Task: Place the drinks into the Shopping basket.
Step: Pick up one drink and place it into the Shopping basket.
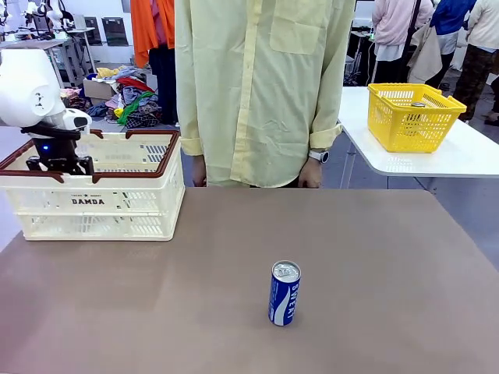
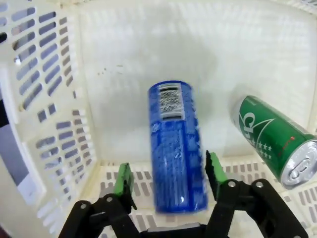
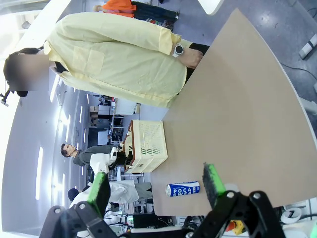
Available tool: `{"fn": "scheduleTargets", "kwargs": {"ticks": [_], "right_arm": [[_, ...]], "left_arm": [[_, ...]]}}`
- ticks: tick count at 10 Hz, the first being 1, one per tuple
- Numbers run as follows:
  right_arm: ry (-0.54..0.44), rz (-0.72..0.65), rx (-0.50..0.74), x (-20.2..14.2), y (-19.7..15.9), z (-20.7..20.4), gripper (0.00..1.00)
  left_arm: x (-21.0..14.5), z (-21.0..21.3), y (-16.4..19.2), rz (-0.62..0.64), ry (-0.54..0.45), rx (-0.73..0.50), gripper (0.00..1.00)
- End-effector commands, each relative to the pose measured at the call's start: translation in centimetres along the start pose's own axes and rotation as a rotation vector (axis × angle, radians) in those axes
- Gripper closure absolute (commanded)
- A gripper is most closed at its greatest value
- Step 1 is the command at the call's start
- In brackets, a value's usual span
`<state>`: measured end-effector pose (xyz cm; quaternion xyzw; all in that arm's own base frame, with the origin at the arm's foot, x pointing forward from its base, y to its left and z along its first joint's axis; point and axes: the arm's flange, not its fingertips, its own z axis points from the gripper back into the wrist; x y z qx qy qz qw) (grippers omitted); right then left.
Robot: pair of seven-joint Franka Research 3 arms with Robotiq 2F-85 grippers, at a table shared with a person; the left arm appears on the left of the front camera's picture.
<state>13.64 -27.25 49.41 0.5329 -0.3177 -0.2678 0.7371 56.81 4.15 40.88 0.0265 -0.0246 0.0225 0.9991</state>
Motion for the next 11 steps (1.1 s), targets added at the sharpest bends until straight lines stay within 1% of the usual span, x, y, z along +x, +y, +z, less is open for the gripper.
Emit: {"fn": "scheduleTargets", "kwargs": {"ticks": [1,3,4,5,6,7,8,9,10,11], "right_arm": [[-0.012,0.026,0.019,0.0,0.1,0.2,0.00],[-0.012,0.026,0.019,0.0,0.1,0.2,0.00],[-0.012,0.026,0.019,0.0,0.1,0.2,0.00],[-0.012,0.026,0.019,0.0,0.1,0.2,0.00],[-0.012,0.026,0.019,0.0,0.1,0.2,0.00],[-0.012,0.026,0.019,0.0,0.1,0.2,0.00],[-0.012,0.026,0.019,0.0,0.1,0.2,0.00],[-0.012,0.026,0.019,0.0,0.1,0.2,0.00],[-0.012,0.026,0.019,0.0,0.1,0.2,0.00],[-0.012,0.026,0.019,0.0,0.1,0.2,0.00]], "left_arm": [[-0.2,1.5,-0.3,0.026,-0.036,0.037,0.00],[-0.7,2.9,-0.4,0.023,-0.081,0.010,0.00],[-1.0,4.4,-0.5,0.034,-0.116,0.004,0.00],[-1.6,7.6,-0.6,0.052,-0.165,0.017,0.00],[-2.6,11.5,-0.9,0.055,-0.239,-0.022,0.00],[-4.2,15.8,-1.5,0.067,-0.289,-0.079,0.00],[-6.5,19.8,-2.5,0.051,-0.310,-0.213,0.00],[-9.8,22.8,-3.6,-0.012,-0.287,-0.392,0.00],[-11.8,23.6,-4.2,-0.067,-0.251,-0.503,0.00],[-15.1,23.6,-5.1,-0.212,-0.192,-0.690,0.00]]}}
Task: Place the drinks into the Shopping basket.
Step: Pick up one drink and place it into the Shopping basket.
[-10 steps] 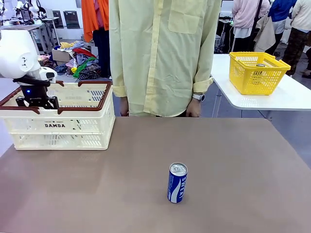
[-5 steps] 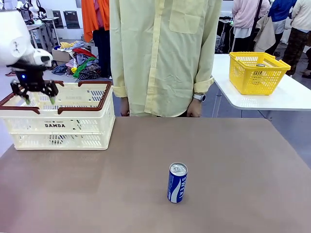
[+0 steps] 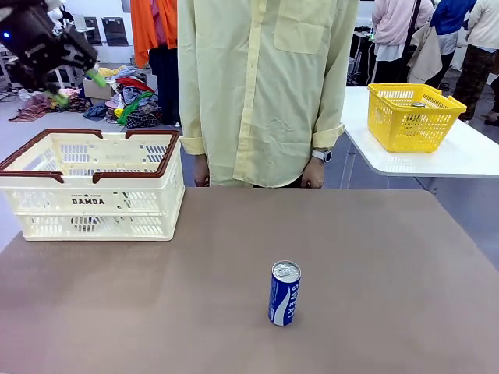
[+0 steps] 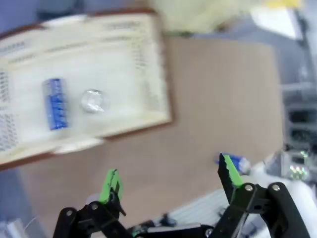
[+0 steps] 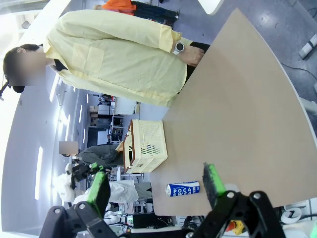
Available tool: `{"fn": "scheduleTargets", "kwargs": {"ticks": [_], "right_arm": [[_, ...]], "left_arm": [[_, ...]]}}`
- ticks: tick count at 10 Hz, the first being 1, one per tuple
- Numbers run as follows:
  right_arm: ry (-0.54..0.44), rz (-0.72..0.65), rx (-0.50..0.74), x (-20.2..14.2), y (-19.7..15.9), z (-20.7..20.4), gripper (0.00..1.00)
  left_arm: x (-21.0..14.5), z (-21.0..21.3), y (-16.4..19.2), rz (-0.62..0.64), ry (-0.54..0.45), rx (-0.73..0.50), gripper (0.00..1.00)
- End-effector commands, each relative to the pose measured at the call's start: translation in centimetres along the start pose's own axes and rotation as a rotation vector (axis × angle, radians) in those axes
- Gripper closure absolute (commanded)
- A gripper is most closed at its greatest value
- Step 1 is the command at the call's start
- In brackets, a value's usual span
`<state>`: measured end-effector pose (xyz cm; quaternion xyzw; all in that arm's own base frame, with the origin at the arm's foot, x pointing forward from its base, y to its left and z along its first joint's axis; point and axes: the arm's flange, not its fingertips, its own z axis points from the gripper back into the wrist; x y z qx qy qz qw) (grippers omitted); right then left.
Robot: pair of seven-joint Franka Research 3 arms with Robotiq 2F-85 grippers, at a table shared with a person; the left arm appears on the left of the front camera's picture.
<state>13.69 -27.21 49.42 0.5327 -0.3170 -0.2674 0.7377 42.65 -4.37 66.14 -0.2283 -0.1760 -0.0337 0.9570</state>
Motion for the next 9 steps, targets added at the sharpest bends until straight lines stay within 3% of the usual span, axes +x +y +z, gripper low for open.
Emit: {"fn": "scheduleTargets", "kwargs": {"ticks": [1,3,4,5,6,7,9], "right_arm": [[-0.014,0.025,0.020,0.0,0.1,0.3,0.00],[-0.014,0.025,0.020,0.0,0.1,0.3,0.00],[-0.014,0.025,0.020,0.0,0.1,0.3,0.00],[-0.014,0.025,0.020,0.0,0.1,0.3,0.00],[-0.014,0.025,0.020,0.0,0.1,0.3,0.00],[-0.014,0.025,0.020,0.0,0.1,0.3,0.00],[-0.014,0.025,0.020,0.0,0.1,0.3,0.00]], "left_arm": [[-5.5,-1.3,2.3,-0.086,0.149,-0.259,0.00],[-10.6,-2.6,3.9,-0.170,0.178,-0.484,0.00],[-13.5,-3.7,5.9,-0.156,0.132,-0.575,0.00],[-15.2,-5.2,8.2,-0.105,0.112,-0.644,0.00],[-16.4,-6.8,10.9,0.042,0.043,-0.674,0.00],[-17.3,-7.5,13.7,0.253,-0.039,-0.628,0.00],[-18.3,-4.8,19.1,0.252,-0.160,-0.696,0.00]]}}
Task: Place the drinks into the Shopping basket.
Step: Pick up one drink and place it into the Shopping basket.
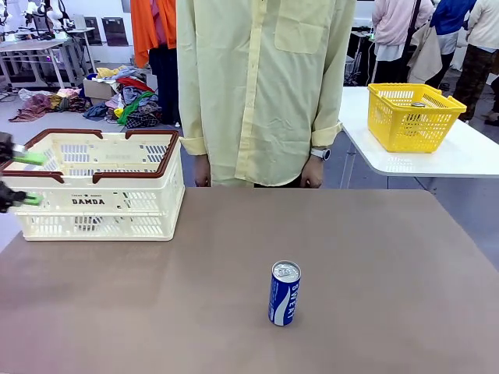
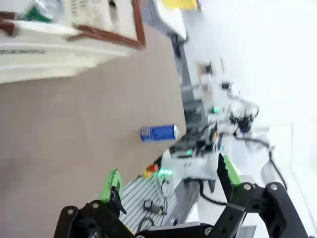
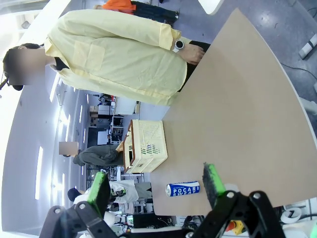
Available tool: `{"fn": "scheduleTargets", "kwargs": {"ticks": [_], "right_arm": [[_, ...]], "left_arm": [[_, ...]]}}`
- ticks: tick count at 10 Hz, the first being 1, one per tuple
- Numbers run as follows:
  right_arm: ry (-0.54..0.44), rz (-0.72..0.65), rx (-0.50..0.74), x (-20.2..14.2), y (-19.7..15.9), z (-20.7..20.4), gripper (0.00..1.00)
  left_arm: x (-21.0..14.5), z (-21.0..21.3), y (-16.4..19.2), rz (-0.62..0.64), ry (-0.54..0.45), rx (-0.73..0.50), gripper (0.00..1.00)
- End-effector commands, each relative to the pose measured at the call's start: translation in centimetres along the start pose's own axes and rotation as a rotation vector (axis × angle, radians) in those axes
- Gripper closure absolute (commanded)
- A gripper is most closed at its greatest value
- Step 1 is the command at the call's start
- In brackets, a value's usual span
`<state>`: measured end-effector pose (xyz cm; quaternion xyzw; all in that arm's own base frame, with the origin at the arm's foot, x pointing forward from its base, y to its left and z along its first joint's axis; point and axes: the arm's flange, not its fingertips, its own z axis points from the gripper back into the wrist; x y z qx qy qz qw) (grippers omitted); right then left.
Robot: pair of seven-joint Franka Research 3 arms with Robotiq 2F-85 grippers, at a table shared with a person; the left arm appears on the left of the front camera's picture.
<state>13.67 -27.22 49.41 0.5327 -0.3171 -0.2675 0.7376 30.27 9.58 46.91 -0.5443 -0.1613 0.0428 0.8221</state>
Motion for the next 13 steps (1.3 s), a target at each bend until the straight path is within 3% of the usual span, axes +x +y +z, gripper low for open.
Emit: {"fn": "scheduleTargets", "kwargs": {"ticks": [1,2,3,4,13], "right_arm": [[-0.014,0.025,0.020,0.0,0.1,0.3,0.00],[-0.014,0.025,0.020,0.0,0.1,0.3,0.00],[-0.014,0.025,0.020,0.0,0.1,0.3,0.00],[-0.014,0.025,0.020,0.0,0.1,0.3,0.00],[-0.014,0.025,0.020,0.0,0.1,0.3,0.00]], "left_arm": [[1.1,2.9,1.0,-0.045,-0.074,-0.096,0.00],[2.5,3.6,2.2,-0.017,-0.104,-0.101,0.00],[4.4,2.5,2.6,0.010,-0.063,-0.098,0.00],[0.8,4.0,1.7,0.018,-0.105,-0.053,0.00],[0.8,4.0,1.7,0.018,-0.105,-0.053,0.00]]}}
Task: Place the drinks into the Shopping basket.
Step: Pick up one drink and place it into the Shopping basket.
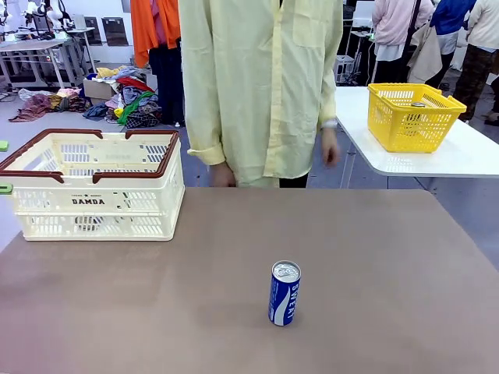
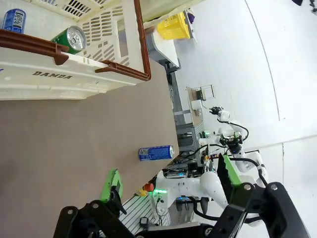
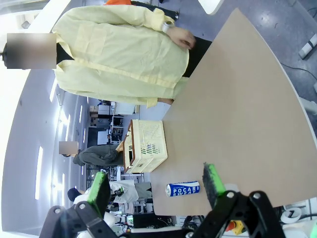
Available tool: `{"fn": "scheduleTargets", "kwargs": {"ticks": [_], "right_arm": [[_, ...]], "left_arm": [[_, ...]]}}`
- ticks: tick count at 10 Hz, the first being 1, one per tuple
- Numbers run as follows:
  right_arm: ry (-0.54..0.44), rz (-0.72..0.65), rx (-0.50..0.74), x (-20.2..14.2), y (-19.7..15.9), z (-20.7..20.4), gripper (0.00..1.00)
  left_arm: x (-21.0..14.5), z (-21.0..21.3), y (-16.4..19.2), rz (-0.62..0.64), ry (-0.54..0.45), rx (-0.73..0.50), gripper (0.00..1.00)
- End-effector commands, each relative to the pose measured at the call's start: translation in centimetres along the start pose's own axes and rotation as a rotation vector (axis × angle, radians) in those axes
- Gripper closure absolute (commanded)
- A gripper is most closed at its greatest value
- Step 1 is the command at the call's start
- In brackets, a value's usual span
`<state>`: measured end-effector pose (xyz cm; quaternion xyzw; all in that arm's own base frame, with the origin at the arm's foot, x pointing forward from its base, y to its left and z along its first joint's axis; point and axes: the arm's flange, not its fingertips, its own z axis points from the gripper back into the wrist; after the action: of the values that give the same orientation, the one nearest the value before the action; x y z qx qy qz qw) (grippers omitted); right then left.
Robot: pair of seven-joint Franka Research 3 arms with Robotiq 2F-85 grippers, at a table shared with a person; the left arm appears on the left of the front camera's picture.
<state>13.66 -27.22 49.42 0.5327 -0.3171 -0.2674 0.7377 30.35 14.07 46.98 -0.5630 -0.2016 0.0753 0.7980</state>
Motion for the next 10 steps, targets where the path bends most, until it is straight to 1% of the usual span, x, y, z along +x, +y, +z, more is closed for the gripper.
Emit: {"fn": "scheduleTargets", "kwargs": {"ticks": [1,5,6,7,8,9,10], "right_arm": [[-0.014,0.025,0.020,0.0,0.1,0.3,0.00],[-0.014,0.025,0.020,0.0,0.1,0.3,0.00],[-0.014,0.025,0.020,0.0,0.1,0.3,0.00],[-0.014,0.025,0.020,0.0,0.1,0.3,0.00],[-0.014,0.025,0.020,0.0,0.1,0.3,0.00],[-0.014,0.025,0.020,0.0,0.1,0.3,0.00],[-0.014,0.025,0.020,0.0,0.1,0.3,0.00]], "left_arm": [[-0.4,0.1,0.0,0.001,0.003,-0.003,0.00],[0.0,0.0,0.0,0.000,0.000,0.000,0.00],[-2.0,-2.9,-4.3,0.048,0.064,0.101,0.00],[-5.1,-7.3,-9.3,-0.029,0.139,0.262,0.00],[-7.9,-12.6,-13.4,-0.093,0.225,0.387,0.00],[-9.3,-17.3,-15.5,-0.088,0.297,0.500,0.00],[-10.3,-21.8,-16.9,-0.082,0.294,0.590,0.00]]}}
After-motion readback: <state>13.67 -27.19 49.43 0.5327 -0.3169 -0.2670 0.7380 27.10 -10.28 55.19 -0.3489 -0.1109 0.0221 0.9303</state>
